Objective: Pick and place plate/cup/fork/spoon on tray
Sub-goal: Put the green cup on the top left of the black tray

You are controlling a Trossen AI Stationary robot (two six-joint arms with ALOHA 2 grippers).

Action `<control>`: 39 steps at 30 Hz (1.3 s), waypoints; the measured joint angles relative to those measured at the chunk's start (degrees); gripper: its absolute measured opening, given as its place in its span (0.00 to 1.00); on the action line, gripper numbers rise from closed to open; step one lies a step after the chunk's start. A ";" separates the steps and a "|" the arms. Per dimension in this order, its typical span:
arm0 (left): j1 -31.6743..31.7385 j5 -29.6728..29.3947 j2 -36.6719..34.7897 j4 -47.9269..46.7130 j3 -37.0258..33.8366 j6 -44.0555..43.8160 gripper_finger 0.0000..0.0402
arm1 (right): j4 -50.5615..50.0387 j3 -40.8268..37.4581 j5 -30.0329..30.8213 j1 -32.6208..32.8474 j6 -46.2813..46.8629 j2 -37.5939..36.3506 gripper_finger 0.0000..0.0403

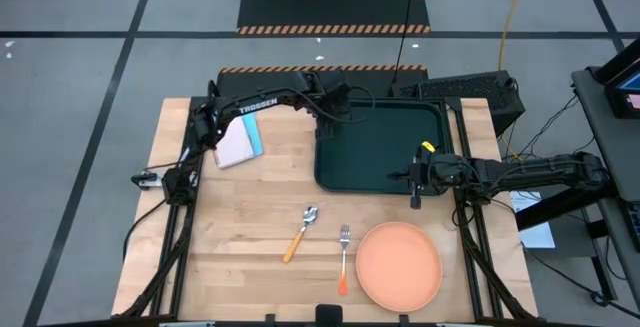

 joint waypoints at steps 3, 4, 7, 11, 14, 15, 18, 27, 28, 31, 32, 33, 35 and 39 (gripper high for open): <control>0.71 -0.47 0.13 0.08 -0.04 0.00 0.04 | -0.07 0.00 0.00 0.01 -0.02 0.00 0.00; 0.75 -0.44 0.16 0.77 -0.04 0.08 0.05 | -0.11 0.00 0.00 -0.01 -0.02 0.00 0.00; 1.02 -0.80 0.59 2.66 0.00 1.16 0.09 | -0.24 0.00 0.00 0.01 -0.02 0.00 0.00; 1.33 -1.11 1.00 4.89 -0.02 1.38 0.15 | -0.26 0.00 0.00 -0.01 -0.02 0.00 0.00; 1.35 -1.35 1.15 5.06 -0.02 1.51 0.17 | -0.26 0.00 0.00 0.01 -0.19 0.00 0.00; 1.31 -1.33 1.16 5.45 -0.02 1.49 0.18 | -0.26 0.00 0.00 0.01 -0.29 0.00 0.00; 1.20 -1.36 1.16 6.33 -0.02 1.07 0.20 | -0.26 0.00 0.00 0.01 -0.91 0.00 0.00; 0.94 -2.42 1.16 6.43 -0.02 -0.03 0.20 | -0.26 0.00 0.00 0.01 -2.16 0.00 0.00; 0.94 -3.29 1.16 6.43 -0.02 -0.64 0.20 | -0.26 0.00 0.00 -0.01 -2.18 0.00 0.00; 0.97 -6.13 1.16 6.29 -0.02 -4.51 0.21 | -0.26 0.00 0.00 0.01 -3.08 0.00 0.00; 0.98 -6.27 1.16 6.09 -0.02 -5.49 0.21 | -0.26 0.00 0.00 -0.01 -3.19 0.00 0.00; 0.98 -6.27 1.16 5.91 -0.02 -6.18 0.21 | -0.26 0.00 0.00 -0.01 -3.31 0.00 0.00; 0.83 -6.29 1.16 5.76 -0.02 -7.07 0.21 | -0.24 0.00 0.00 -0.01 -4.06 0.00 0.00; -0.09 -6.29 1.16 5.89 -0.02 -7.91 0.21 | -0.24 0.00 0.00 -0.01 -4.93 0.00 0.00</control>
